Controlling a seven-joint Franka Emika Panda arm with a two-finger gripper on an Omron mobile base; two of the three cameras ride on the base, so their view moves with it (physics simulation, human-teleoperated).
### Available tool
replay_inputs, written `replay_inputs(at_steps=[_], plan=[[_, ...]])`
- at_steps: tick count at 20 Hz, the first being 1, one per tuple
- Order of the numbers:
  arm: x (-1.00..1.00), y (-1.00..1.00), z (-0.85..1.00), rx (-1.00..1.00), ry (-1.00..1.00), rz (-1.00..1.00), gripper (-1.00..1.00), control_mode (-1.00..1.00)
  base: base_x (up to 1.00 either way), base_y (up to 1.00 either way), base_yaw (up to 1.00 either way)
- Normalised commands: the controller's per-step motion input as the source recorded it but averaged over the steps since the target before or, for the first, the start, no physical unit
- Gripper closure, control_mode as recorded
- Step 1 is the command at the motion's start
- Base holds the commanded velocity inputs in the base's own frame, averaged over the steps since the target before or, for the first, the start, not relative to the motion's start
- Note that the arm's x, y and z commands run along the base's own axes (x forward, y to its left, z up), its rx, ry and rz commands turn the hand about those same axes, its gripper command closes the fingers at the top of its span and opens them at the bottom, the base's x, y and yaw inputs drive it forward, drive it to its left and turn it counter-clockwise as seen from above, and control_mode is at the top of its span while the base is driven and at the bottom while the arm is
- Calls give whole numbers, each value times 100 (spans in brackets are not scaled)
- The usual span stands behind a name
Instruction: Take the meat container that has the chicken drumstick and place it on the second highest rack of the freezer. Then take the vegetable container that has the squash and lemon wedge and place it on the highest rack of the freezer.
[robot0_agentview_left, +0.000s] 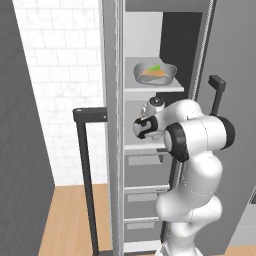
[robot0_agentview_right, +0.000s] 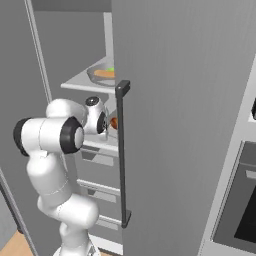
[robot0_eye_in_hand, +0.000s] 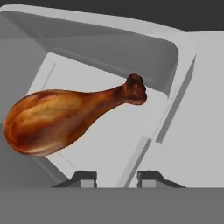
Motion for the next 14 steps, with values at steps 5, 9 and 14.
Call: replay_inputs(at_steps=[5, 9, 14], plan=[[4, -3, -1, 0, -1, 0, -100, -100, 0, 0, 0], [-47, 0, 14, -1, -18, 0, -100, -100, 0, 0, 0], [-57, 4, 72, -4, -31, -5, -100, -100, 0, 0, 0]])
